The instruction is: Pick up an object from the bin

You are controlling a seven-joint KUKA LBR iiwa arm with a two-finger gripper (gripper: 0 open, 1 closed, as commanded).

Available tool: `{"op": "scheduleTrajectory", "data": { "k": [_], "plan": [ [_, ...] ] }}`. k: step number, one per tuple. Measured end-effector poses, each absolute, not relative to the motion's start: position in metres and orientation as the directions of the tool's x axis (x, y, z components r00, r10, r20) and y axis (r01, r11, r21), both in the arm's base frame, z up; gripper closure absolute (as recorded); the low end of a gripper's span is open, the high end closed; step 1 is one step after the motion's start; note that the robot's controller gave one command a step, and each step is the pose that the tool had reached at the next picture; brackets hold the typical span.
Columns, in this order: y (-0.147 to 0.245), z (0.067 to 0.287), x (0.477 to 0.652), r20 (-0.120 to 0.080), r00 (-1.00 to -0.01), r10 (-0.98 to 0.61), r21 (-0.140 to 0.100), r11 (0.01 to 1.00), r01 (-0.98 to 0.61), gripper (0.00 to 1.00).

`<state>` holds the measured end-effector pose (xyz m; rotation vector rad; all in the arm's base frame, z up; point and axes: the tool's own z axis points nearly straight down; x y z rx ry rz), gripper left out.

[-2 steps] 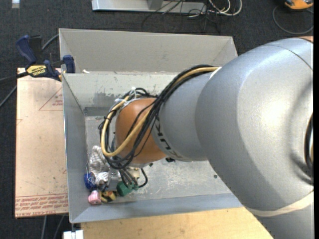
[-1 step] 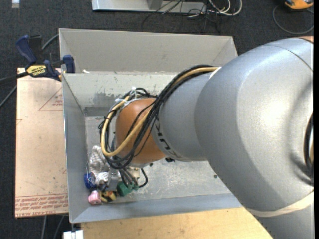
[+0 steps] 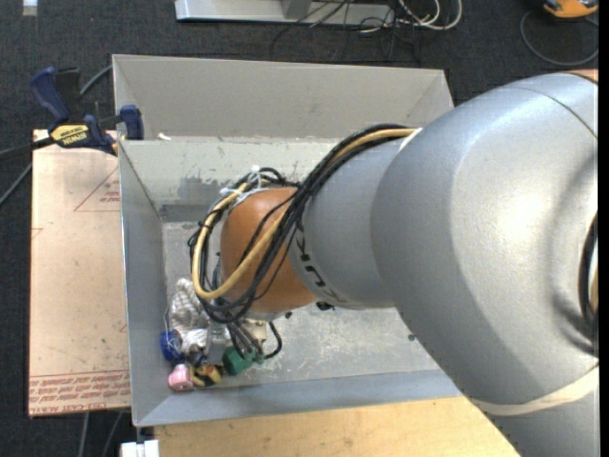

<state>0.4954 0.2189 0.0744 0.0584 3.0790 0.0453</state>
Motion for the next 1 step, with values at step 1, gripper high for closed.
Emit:
{"op": "scheduleTrajectory", "data": {
  "k": [1],
  "plan": [
    [0.2188, 0.0744, 0.4954, -0.061, -0.997, 0.039, 0.031, 0.999, 0.037, 1.0]
  ]
}}
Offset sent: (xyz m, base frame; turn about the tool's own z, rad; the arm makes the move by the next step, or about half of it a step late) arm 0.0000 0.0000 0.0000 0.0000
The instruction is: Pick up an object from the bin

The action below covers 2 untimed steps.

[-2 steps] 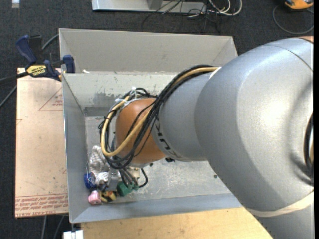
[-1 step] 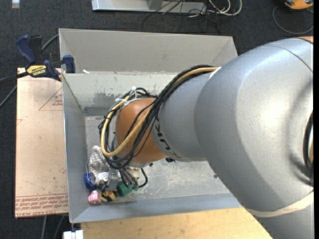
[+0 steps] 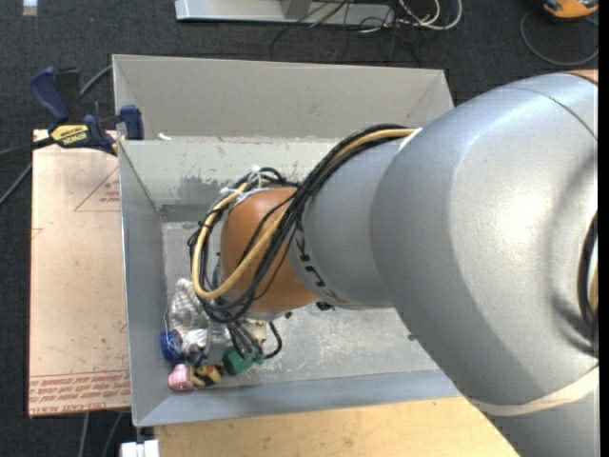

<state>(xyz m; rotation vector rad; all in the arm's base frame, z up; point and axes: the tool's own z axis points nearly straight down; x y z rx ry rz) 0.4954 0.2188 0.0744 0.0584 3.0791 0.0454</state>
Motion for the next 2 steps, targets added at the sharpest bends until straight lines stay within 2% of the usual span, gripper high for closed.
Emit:
{"op": "scheduleTrajectory", "data": {
  "k": [2],
  "plan": [
    [0.2188, 0.0744, 0.4954, -0.061, -0.997, 0.039, 0.031, 0.999, 0.037, 1.0]
  ]
}}
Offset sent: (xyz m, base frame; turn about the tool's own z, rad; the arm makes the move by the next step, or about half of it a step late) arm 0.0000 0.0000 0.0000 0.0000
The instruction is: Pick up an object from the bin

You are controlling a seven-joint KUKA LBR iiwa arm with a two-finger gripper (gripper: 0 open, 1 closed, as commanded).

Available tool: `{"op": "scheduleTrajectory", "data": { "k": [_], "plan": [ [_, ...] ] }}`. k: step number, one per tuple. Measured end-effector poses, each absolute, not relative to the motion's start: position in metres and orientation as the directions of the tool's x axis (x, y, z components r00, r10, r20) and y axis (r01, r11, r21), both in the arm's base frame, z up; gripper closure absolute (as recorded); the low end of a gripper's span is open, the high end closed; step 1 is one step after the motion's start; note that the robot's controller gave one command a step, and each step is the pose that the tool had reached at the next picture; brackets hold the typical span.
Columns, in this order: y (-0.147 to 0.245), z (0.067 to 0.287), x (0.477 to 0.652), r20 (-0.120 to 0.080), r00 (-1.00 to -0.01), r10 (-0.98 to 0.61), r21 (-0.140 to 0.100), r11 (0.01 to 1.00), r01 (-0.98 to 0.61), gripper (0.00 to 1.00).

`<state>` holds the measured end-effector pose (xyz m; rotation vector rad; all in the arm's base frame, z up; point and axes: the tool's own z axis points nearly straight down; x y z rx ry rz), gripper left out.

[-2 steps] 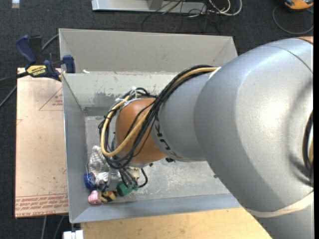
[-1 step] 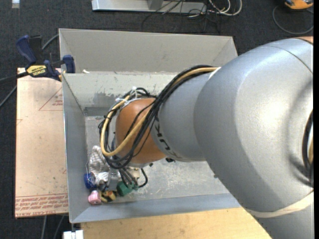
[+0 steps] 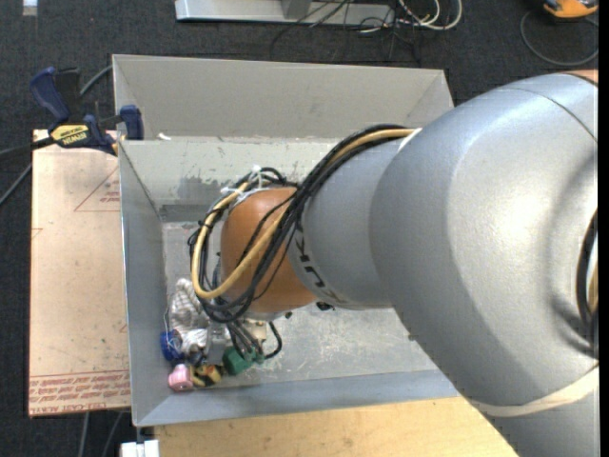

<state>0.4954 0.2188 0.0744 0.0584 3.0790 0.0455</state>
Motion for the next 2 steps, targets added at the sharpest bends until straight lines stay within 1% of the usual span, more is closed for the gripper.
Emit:
{"op": "scheduleTrajectory", "data": {
  "k": [2],
  "plan": [
    [0.2188, 0.0743, 0.4954, -0.061, -0.997, 0.039, 0.031, 0.999, 0.037, 1.0]
  ]
}}
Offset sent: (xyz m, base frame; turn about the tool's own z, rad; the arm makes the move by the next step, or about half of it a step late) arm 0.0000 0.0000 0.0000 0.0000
